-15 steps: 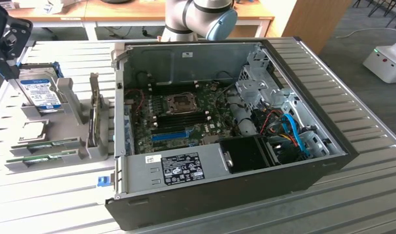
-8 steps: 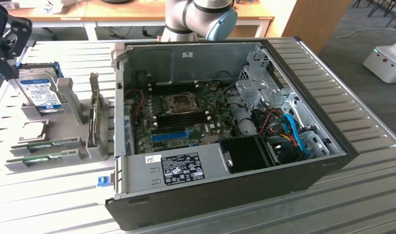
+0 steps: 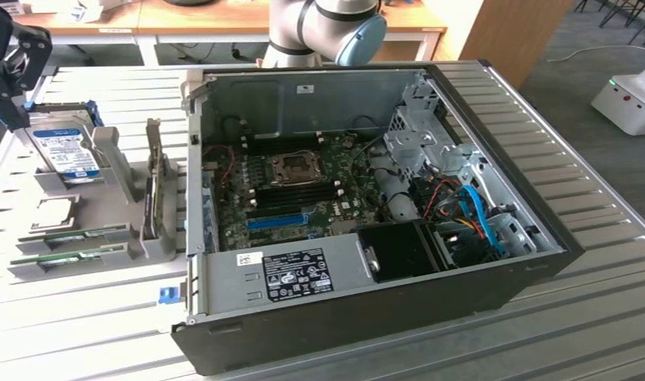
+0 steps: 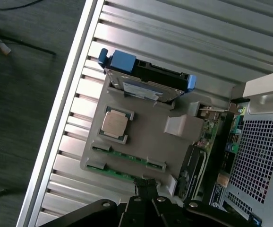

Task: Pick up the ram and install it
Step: 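Pick up the ram and move it above insertion slot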

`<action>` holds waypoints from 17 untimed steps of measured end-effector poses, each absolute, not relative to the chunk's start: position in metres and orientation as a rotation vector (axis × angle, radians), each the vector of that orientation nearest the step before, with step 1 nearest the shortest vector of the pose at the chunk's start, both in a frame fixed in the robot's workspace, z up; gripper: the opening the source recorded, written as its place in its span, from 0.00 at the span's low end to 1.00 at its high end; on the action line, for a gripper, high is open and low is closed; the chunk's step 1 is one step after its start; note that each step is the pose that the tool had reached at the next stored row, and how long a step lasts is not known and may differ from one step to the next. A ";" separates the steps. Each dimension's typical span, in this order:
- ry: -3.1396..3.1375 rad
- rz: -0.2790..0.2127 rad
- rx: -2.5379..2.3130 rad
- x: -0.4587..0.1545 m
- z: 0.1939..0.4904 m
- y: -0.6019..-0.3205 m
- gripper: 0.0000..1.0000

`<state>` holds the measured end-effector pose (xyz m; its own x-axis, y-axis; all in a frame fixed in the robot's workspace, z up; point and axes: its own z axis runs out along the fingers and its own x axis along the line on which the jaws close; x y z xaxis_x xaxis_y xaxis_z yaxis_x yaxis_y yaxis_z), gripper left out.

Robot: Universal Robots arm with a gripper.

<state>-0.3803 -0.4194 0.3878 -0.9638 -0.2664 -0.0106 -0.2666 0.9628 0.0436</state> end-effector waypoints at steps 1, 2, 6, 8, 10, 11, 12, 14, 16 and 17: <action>3.105 0.070 -0.440 -0.380 0.388 -0.419 0.11; 3.103 0.071 -0.458 -0.380 0.388 -0.419 0.11; 3.092 0.072 -0.531 -0.380 0.388 -0.419 0.11; 3.086 0.074 -0.566 -0.380 0.388 -0.419 0.11; 3.080 0.075 -0.603 -0.380 0.388 -0.419 0.11; 3.077 0.075 -0.620 -0.381 0.388 -0.419 0.11; 3.073 0.076 -0.638 -0.380 0.388 -0.419 0.11; 3.066 0.077 -0.674 -0.381 0.388 -0.419 0.11; 3.058 0.079 -0.710 -0.381 0.388 -0.419 0.11; 3.055 0.081 -0.723 -0.381 0.388 -0.419 0.11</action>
